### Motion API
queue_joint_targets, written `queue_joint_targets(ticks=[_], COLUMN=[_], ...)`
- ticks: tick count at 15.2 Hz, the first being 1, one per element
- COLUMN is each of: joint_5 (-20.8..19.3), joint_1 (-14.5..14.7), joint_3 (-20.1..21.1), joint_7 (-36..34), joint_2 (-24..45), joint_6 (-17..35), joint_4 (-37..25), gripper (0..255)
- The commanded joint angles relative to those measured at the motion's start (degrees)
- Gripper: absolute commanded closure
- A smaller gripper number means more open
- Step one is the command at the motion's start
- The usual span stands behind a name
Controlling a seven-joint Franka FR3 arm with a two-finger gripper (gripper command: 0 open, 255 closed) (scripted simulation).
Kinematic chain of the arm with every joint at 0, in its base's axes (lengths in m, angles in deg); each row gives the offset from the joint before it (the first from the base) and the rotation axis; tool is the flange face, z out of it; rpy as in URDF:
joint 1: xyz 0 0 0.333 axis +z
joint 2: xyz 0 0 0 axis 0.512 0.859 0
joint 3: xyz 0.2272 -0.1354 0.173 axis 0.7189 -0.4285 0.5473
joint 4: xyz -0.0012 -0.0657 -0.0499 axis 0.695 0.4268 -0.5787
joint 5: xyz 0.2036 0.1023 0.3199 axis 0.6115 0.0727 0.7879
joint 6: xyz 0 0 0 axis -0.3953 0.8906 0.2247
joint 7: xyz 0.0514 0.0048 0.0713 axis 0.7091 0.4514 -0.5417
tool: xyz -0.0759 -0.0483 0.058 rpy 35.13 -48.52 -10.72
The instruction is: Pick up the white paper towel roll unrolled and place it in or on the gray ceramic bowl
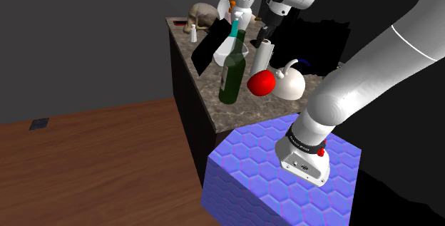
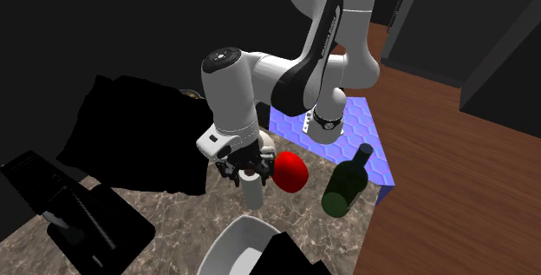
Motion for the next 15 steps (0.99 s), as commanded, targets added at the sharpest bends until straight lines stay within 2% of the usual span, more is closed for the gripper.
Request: queue_joint_targets(ticks=[1,8,15], joint_5=[0.00,0.00,-1.44], joint_1=[0.00,0.00,-0.57], joint_3=[0.00,0.00,1.31], joint_7=[0.00,0.00,-1.91], joint_2=[0.00,0.01,-2.63], joint_6=[0.00,-0.01,-5.65], joint_4=[0.01,0.01,-3.36], gripper=[255,255,255])
